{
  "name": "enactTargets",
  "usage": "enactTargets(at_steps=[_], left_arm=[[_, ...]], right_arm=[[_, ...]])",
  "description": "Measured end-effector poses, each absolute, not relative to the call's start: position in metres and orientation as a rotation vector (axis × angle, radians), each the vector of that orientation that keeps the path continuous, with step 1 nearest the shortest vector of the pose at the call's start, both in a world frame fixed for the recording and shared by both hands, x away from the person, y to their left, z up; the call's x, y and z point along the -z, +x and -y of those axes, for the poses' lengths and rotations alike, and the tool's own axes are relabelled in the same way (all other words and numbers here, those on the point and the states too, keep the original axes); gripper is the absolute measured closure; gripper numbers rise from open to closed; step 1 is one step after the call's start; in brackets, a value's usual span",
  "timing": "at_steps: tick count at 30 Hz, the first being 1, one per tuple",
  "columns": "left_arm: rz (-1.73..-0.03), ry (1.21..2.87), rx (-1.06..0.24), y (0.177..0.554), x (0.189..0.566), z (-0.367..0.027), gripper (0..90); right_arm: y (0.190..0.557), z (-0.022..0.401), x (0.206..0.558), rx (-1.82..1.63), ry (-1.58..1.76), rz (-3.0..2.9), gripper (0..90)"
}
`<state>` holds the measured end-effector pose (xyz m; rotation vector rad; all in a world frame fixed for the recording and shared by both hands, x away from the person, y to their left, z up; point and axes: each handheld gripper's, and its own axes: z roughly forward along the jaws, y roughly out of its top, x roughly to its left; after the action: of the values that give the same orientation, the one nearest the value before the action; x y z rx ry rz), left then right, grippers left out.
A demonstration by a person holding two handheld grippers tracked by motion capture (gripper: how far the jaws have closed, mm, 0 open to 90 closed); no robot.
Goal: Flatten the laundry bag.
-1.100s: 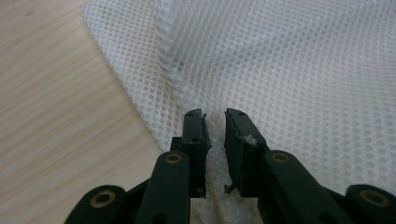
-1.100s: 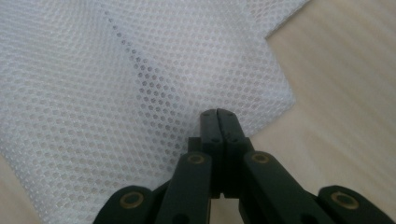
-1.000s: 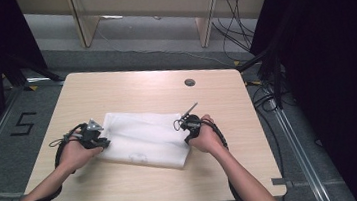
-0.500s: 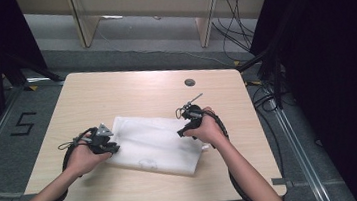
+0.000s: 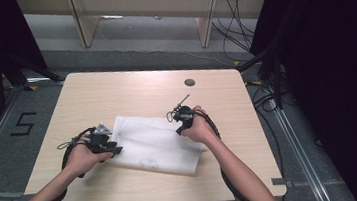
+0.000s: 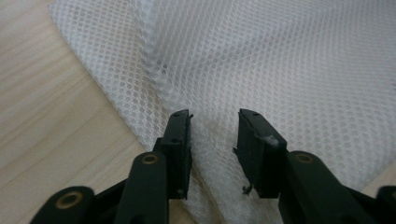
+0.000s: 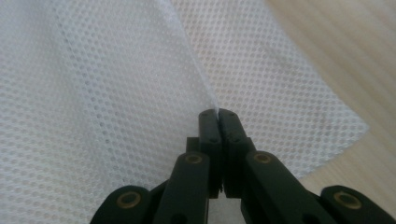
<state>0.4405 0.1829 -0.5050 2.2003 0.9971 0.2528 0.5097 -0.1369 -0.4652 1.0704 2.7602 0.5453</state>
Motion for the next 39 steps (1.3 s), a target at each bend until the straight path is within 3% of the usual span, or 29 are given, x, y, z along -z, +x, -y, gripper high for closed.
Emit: enactTargets(at_steps=[6, 16, 29, 39], left_arm=[[-1.054, 2.048, -0.316, 0.445, 0.493, -0.196, 52.4], [-1.252, 1.881, -0.387, 0.452, 0.487, -0.234, 52.9], [-1.244, 1.914, -0.424, 0.454, 0.49, -0.235, 53.9], [-1.178, 1.939, -0.437, 0.451, 0.489, -0.226, 54.3]], right_arm=[[0.511, 0.144, 0.438, -0.623, 1.145, -2.652, 90.0], [0.485, 0.149, 0.402, -0.745, 1.051, -2.578, 90.0], [0.415, 0.149, 0.384, -0.917, 0.752, -2.561, 90.0], [0.367, 0.151, 0.392, -0.983, 0.691, -2.662, 89.9]])
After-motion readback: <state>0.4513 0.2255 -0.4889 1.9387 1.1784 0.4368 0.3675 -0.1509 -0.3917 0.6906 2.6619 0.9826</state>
